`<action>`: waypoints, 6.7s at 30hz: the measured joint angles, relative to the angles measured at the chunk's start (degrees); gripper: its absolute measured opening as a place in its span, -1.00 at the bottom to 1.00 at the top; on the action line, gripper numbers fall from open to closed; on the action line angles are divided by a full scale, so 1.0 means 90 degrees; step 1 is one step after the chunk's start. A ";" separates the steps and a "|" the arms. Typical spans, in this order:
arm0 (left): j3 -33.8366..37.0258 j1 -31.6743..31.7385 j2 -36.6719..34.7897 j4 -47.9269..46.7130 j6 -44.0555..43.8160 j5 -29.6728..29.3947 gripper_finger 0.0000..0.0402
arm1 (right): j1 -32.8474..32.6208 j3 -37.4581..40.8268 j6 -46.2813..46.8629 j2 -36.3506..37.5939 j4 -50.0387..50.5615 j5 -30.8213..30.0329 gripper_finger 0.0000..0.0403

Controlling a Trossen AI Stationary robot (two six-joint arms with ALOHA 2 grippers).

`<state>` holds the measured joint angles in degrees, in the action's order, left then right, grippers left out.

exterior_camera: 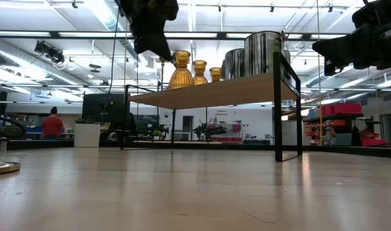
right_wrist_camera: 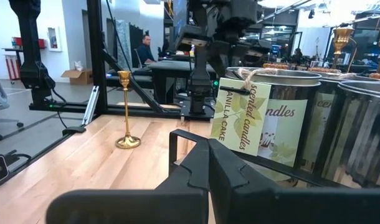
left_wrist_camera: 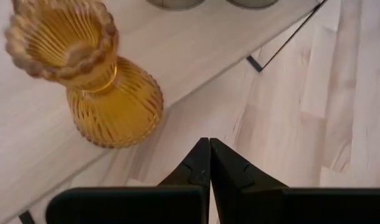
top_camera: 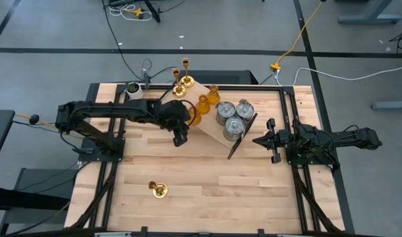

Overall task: Pick & Place candle stick holders
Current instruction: Put the gold candle holder on the shelf aligned with the other gold candle holders

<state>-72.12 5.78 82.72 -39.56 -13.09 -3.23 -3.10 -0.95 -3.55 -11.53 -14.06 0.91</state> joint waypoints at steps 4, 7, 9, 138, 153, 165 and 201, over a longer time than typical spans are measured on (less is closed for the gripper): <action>0.0002 -0.0077 0.0005 -0.0245 0.0210 -0.0007 -0.97 | 0.0000 0.0000 0.0000 0.0000 0.0007 0.0000 -0.99; 0.0142 -0.0201 -0.0149 -0.0282 0.0370 0.0004 -0.98 | 0.0000 0.0000 0.0002 0.0000 0.0007 -0.0001 -0.99; 0.0303 -0.0263 -0.0337 -0.0084 0.0370 0.0016 -0.97 | 0.0000 0.0000 0.0001 0.0000 0.0005 0.0000 -0.99; 0.5663 -0.4920 -0.2815 0.5804 0.0198 -0.0498 -0.63 | 0.0000 0.0000 0.0002 0.0000 0.0003 -0.0001 -0.99; 0.5656 -0.4920 -0.2815 0.5883 0.0193 -0.0673 -0.74 | 0.0000 0.0000 0.0000 -0.0002 0.0005 -0.0002 -0.99; 0.5150 -0.4878 -0.2815 0.5869 0.0205 -0.1583 -0.75 | -0.0001 0.0000 0.0002 -0.0001 0.0003 -0.0001 -0.99; 0.1335 -0.2164 -0.2817 0.1682 0.0457 -0.2379 -0.75 | 0.0000 0.0000 0.0002 -0.0002 0.0005 -0.0002 -0.99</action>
<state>-60.10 -13.69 57.37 -24.42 -8.98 -24.64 -3.09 -0.95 -3.53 -11.55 -14.02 0.89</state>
